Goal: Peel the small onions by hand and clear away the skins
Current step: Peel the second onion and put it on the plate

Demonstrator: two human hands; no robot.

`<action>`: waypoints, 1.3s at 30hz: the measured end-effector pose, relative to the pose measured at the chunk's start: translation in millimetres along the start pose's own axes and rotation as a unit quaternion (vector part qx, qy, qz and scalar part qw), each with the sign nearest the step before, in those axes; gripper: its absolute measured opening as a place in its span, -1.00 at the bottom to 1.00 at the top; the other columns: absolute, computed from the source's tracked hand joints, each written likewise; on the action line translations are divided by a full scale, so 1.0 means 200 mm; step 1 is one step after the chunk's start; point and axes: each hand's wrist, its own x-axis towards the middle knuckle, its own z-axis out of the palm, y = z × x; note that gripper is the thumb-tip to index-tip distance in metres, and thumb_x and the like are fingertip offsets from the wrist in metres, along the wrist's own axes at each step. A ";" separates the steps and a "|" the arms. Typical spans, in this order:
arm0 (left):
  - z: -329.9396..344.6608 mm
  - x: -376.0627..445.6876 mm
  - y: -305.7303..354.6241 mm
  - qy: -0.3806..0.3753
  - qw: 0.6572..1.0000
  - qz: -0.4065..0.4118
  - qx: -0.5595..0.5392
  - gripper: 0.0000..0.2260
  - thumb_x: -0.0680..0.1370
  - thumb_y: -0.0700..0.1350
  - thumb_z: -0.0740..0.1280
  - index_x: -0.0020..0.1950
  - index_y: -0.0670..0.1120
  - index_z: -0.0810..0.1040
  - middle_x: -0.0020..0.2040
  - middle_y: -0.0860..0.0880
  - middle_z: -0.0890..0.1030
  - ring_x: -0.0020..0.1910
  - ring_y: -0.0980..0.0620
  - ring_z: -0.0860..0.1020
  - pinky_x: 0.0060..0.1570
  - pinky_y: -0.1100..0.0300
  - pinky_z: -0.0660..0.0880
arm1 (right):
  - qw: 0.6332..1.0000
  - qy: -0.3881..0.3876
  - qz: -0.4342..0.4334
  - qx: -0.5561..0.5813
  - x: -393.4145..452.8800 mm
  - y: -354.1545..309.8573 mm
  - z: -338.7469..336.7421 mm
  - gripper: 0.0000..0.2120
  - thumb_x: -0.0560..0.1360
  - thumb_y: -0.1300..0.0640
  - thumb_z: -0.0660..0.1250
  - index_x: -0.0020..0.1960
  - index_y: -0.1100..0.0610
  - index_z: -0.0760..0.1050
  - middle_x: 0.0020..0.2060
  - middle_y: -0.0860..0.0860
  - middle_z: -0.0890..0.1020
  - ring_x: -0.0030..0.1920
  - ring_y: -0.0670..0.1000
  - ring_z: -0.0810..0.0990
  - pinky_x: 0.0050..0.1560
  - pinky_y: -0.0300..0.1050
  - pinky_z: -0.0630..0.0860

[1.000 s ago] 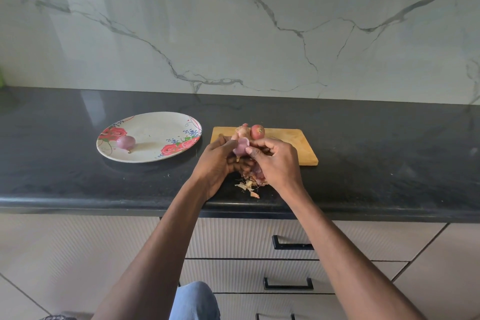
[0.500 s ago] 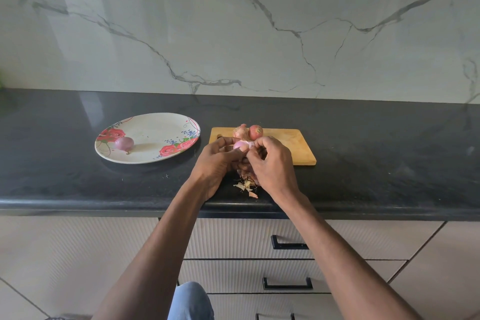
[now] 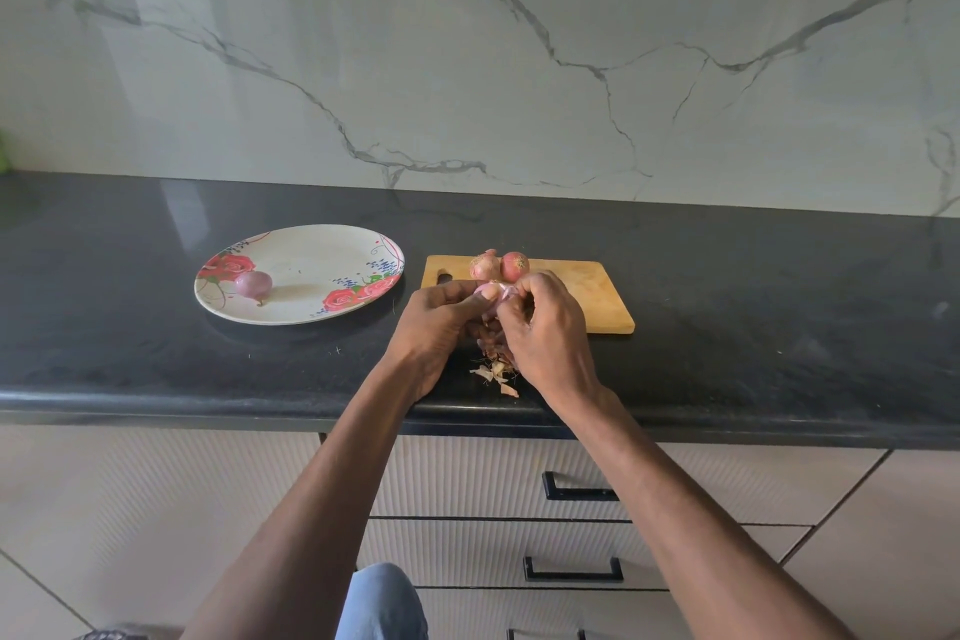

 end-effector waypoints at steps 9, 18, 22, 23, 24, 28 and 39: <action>0.01 0.00 0.02 -0.002 0.999 -0.025 -0.044 -0.80 0.60 -0.25 0.35 0.20 -0.29 0.53 -0.02 -0.21 0.69 -0.11 -0.06 0.68 -0.07 0.07 0.65 | 0.991 -0.006 0.102 0.083 0.02 -0.01 -0.04 -0.84 0.55 0.24 0.39 -0.20 0.20 0.48 -0.29 0.01 0.56 -0.31 -0.14 0.46 -0.29 -0.40 0.35; 0.00 0.01 0.02 0.019 0.998 -0.020 -0.058 -0.86 0.63 -0.28 0.28 0.15 -0.30 0.53 0.01 -0.25 0.65 -0.15 -0.08 0.65 -0.16 0.18 0.64 | 0.982 0.011 0.169 0.078 0.04 0.01 -0.06 -0.91 0.53 0.27 0.41 -0.13 0.17 0.54 -0.23 -0.01 0.60 -0.26 -0.19 0.53 -0.28 -0.36 0.46; 0.00 0.01 0.02 0.033 0.997 -0.013 -0.068 -0.91 0.63 -0.30 0.28 0.11 -0.27 0.52 -0.02 -0.23 0.66 -0.14 -0.08 0.67 -0.17 0.16 0.64 | 0.997 0.015 0.074 0.031 0.02 0.00 -0.05 -0.91 0.49 0.24 0.46 -0.01 0.19 0.69 -0.09 0.03 0.70 -0.10 -0.08 0.63 -0.05 -0.21 0.60; 0.01 0.00 0.02 0.034 0.997 -0.014 -0.069 -0.91 0.63 -0.29 0.29 0.10 -0.27 0.53 -0.05 -0.21 0.68 -0.15 -0.08 0.67 -0.17 0.16 0.65 | 0.996 0.019 0.071 0.045 0.02 0.00 -0.05 -0.90 0.50 0.16 0.48 -0.05 0.18 0.71 -0.14 0.01 0.70 -0.14 -0.07 0.64 -0.11 -0.12 0.61; 0.01 0.00 0.02 0.036 0.997 -0.013 -0.071 -0.92 0.63 -0.28 0.28 0.09 -0.26 0.54 -0.08 -0.18 0.68 -0.15 -0.07 0.68 -0.18 0.16 0.65 | 0.995 0.017 0.075 0.063 0.02 -0.01 -0.06 -0.87 0.49 0.10 0.49 -0.05 0.17 0.71 -0.16 -0.01 0.71 -0.16 -0.09 0.65 -0.14 -0.11 0.61; 0.00 0.00 0.02 0.032 0.996 -0.005 -0.078 -0.92 0.65 -0.25 0.28 0.07 -0.23 0.55 -0.09 -0.16 0.68 -0.17 -0.03 0.68 -0.15 0.15 0.67 | 0.991 -0.021 0.079 0.104 0.02 -0.01 -0.05 -0.76 0.48 0.08 0.53 0.09 0.18 0.71 -0.08 -0.02 0.74 -0.09 -0.12 0.68 -0.08 -0.29 0.60; 0.00 0.01 0.00 0.043 0.999 -0.010 0.023 -0.79 0.53 -0.15 0.46 0.06 -0.25 0.56 -0.15 -0.21 0.68 -0.27 -0.11 0.63 -0.23 0.10 0.64 | 0.993 -0.045 0.063 0.090 0.01 -0.01 -0.03 -0.86 0.53 0.12 0.47 -0.11 0.19 0.73 -0.29 0.01 0.71 -0.29 0.00 0.65 -0.31 0.04 0.58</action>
